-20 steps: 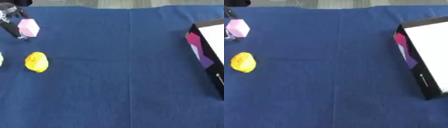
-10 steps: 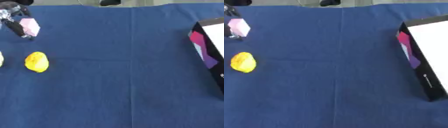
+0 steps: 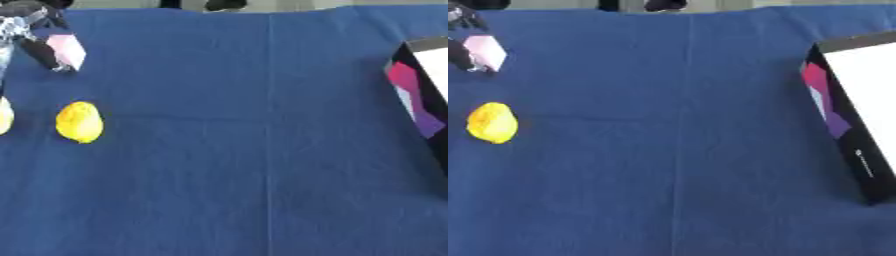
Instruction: Pick up the objects with one hand, pass them to the other hand, and then place them into the box on the other side of the table.
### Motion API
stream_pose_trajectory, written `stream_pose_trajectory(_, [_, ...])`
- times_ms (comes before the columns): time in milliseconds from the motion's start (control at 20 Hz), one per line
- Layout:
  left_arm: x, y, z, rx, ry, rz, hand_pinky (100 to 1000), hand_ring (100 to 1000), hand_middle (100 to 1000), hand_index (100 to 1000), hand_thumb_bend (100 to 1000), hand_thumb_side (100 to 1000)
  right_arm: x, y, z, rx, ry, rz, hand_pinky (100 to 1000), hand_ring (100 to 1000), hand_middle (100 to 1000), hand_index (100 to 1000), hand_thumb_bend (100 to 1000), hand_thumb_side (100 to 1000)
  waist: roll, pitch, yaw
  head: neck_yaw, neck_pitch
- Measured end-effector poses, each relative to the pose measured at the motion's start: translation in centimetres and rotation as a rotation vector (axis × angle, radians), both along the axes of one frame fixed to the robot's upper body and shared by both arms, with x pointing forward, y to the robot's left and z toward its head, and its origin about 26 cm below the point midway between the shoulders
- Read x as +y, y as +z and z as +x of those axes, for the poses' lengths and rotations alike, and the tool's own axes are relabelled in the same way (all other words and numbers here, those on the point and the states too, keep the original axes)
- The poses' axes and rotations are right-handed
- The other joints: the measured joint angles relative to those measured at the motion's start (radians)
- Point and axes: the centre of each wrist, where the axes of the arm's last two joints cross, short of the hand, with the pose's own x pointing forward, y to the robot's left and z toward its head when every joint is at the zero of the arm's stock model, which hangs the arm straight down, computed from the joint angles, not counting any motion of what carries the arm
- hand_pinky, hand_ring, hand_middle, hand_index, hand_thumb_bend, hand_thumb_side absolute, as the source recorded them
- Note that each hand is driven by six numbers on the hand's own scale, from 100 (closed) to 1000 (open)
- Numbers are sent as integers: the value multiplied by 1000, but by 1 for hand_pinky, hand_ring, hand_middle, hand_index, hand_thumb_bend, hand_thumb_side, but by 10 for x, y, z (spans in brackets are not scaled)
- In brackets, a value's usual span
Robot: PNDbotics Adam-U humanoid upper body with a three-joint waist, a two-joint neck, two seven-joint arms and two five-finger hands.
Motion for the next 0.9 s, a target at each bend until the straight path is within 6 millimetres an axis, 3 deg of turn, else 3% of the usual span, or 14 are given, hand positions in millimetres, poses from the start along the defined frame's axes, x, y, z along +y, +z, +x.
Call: stream_pose_trajectory(900, [11, 6, -6, -6, 65, -9, 840, 853, 798, 803, 768, 100, 8, -1, 3, 13, 3, -8, 881, 1000, 914, 1000, 100, 476, 7, 20, -10, -10, -19])
